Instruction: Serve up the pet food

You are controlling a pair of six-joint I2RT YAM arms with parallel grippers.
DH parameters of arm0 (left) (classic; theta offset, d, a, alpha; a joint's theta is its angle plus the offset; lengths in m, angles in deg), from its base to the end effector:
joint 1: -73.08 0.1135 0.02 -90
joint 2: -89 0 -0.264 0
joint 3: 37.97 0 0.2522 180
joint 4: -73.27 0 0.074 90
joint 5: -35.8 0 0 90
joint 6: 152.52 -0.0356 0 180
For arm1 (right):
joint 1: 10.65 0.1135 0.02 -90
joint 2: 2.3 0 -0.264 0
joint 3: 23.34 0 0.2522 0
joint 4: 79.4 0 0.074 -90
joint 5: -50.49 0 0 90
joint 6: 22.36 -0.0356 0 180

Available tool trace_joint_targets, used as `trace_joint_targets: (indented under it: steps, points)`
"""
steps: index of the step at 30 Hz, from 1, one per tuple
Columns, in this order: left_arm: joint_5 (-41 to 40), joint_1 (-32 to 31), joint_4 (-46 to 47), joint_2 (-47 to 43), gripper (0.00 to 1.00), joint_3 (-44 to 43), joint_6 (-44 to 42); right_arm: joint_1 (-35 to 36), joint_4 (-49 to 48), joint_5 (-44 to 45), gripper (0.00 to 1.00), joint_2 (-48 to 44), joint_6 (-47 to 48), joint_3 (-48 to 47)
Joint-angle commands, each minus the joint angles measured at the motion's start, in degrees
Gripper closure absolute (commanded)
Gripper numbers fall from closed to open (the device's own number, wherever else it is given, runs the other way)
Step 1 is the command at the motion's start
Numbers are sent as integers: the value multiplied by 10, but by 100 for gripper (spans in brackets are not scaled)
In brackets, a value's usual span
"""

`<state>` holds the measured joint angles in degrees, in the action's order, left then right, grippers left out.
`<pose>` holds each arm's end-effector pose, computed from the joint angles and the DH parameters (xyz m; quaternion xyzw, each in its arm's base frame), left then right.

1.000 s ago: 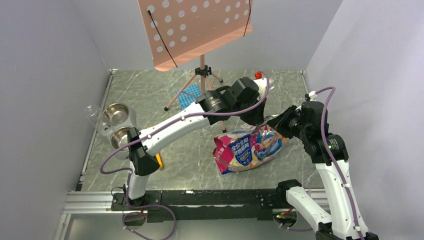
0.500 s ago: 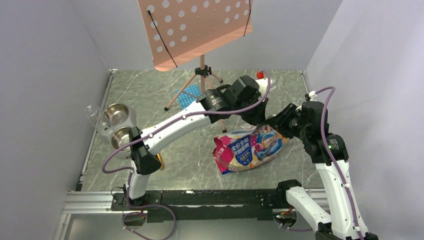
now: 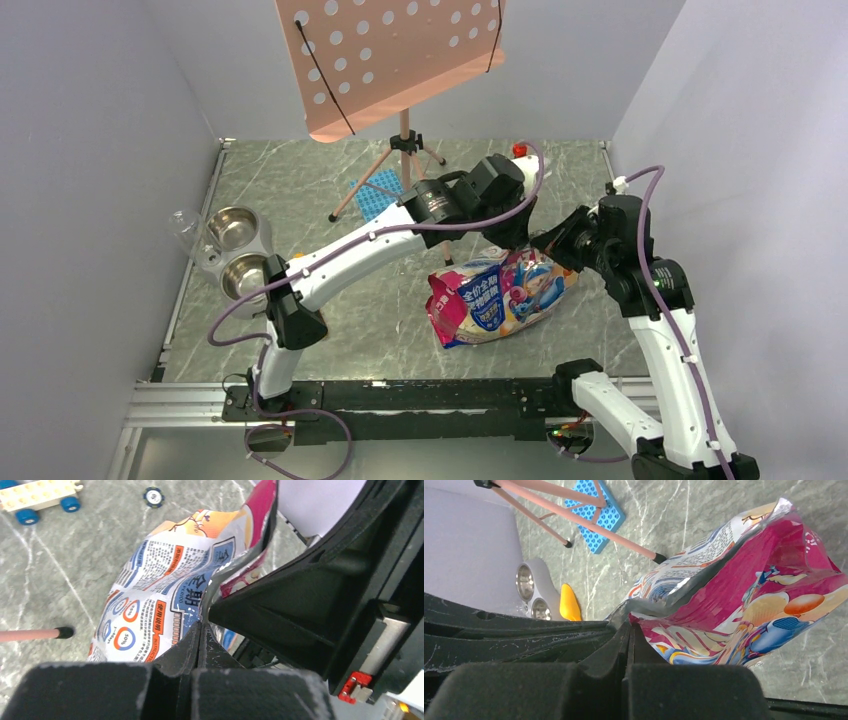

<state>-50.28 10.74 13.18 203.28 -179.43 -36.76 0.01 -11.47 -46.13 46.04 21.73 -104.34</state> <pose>0.2044 -0.3951 0.4098 0.2910 0.8284 -0.3536 0.3224 0.1428 0.0311 0.3837 0.2432 0.8530 0.2626 0.3798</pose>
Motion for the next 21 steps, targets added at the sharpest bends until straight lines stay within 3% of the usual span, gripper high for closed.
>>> trace_joint_targets:
  steps: [1,10,13,16,17,18,21]
  points:
    - [-138,-9,-47,9,100,-49,-8,1,107,83,100,0,-1,-5]
    - [-275,-41,-7,-23,100,-46,-63,5,206,143,100,2,13,-21]
    - [-268,-42,0,-27,100,-48,-65,4,201,134,100,-3,24,-24]
    - [-188,-37,33,-44,100,-17,-60,5,119,46,100,-30,52,-42]
    - [-155,-34,43,-51,100,-4,-48,5,104,32,95,-32,53,-54]
    - [-120,-29,53,-59,100,10,-33,5,106,32,79,-26,52,-71]
    - [-24,-5,85,-76,100,57,24,4,142,63,47,11,54,-125]
